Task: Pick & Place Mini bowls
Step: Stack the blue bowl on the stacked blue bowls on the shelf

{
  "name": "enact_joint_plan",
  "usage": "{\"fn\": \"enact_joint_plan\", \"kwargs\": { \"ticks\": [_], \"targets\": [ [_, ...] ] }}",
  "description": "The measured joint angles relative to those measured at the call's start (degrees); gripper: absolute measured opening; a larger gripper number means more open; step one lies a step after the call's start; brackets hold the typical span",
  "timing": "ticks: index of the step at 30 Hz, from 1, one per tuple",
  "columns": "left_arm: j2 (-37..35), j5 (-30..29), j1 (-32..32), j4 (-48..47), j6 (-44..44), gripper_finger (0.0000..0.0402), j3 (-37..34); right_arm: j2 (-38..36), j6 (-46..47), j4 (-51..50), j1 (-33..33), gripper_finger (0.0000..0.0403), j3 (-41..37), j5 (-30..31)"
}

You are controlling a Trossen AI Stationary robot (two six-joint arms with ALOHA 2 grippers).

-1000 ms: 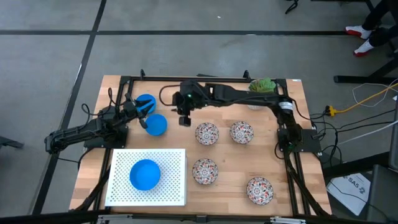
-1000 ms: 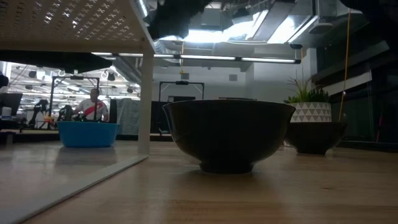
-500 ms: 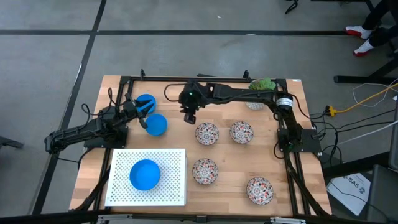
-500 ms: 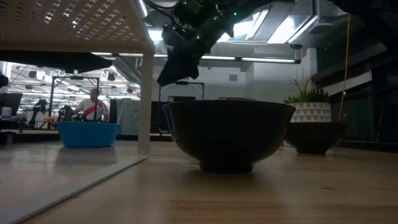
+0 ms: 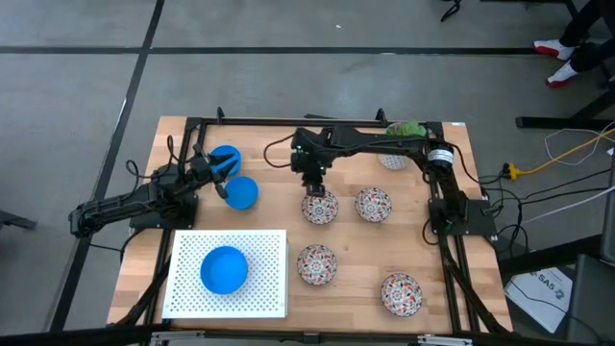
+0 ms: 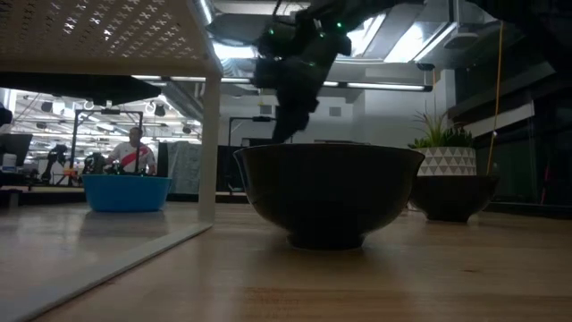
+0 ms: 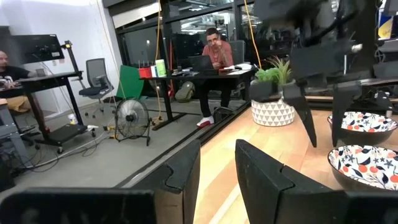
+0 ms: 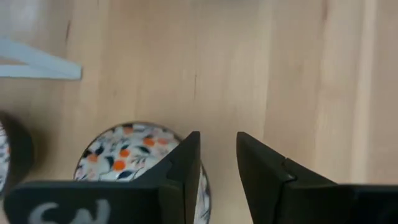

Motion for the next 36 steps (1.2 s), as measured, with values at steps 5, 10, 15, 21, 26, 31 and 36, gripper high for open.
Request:
{"fn": "enact_joint_plan", "kwargs": {
  "ticks": [5,10,15,21,26,31,36],
  "targets": [
    [0.0,0.0,0.0,0.0,0.0,0.0098,0.0,-5.7,4.7,5.4,-1.0,0.0104,-11.2,-1.7],
    [0.0,0.0,0.0,0.0,0.0,0.0098,0.0,-16.6,9.5,14.1,-1.0,0.0104,-24.8,6.8],
    [0.0,0.0,0.0,0.0,0.0,0.0098,0.0,-27.4,13.4,22.4,-0.9,0.0104,-35.5,12.2],
    [0.0,0.0,0.0,0.0,0.0,0.0098,0.0,-37.2,17.0,26.6,-0.9,0.0103,-45.2,12.9],
    [0.0,0.0,0.0,0.0,0.0,0.0098,0.0,-41.2,23.7,32.4,-1.0,0.0103,-50.7,13.7],
    [0.0,0.0,0.0,0.0,0.0,0.0098,0.0,-41.3,26.8,35.3,-1.0,0.0103,-52.1,18.2],
    [0.0,0.0,0.0,0.0,0.0,0.0098,0.0,-41.2,26.7,35.2,-1.0,0.0103,-52.1,21.1]
  ]
}}
